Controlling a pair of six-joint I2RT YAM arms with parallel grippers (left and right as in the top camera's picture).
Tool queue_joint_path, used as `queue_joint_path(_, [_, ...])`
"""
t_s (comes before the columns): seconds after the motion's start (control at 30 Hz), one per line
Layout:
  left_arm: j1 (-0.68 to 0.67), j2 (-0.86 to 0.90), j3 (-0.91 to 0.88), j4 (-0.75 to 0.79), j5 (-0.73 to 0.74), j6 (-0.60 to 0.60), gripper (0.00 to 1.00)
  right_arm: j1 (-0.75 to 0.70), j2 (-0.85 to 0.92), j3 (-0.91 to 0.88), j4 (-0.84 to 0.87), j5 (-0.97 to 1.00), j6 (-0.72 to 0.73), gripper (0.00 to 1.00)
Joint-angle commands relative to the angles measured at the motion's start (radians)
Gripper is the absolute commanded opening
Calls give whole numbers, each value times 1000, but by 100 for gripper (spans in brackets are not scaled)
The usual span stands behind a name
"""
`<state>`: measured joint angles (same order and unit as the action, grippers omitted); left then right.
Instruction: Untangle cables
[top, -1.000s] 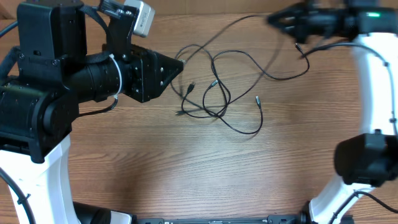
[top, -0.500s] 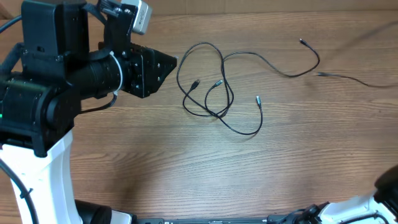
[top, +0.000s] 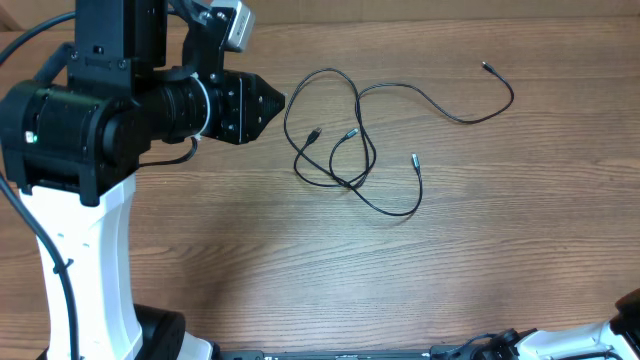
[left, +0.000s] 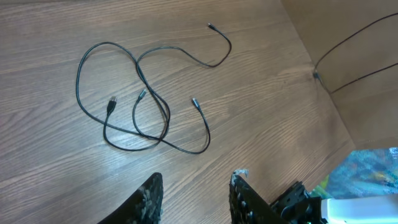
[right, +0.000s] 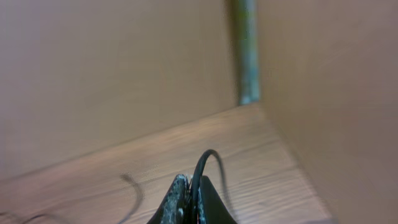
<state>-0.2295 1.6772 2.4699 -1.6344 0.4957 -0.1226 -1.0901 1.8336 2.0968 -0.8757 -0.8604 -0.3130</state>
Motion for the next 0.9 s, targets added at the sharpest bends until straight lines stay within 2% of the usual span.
queue_joint_path(0.0, [-6,3,20,11,-8,16,34,4,-23,32,39,216,7,4])
queue_joint_path(0.2, [-6,3,20,20,-5,-30,32,-5,73,32,58,406,30,4])
queue_joint_path(0.4, [-7,3,20,20,-4,-89,29,-25,161,32,84,415,60,4])
queue_joint_path(0.5, [-7,3,20,19,2,-96,27,-32,178,32,107,415,82,8])
queue_joint_path(0.53, [-7,3,20,19,9,-95,27,-33,182,32,113,415,90,73])
queue_joint_path(0.57, [-7,3,20,19,13,-95,27,-33,183,32,120,414,123,100])
queue_joint_path(0.67, [-7,3,20,19,21,-94,27,-33,182,32,142,336,207,100])
queue_joint_path(0.77, [-7,3,20,19,18,-69,29,-26,169,32,149,142,209,100])
queue_joint_path(0.87, [-6,3,20,19,16,-10,34,0,142,32,146,40,218,100])
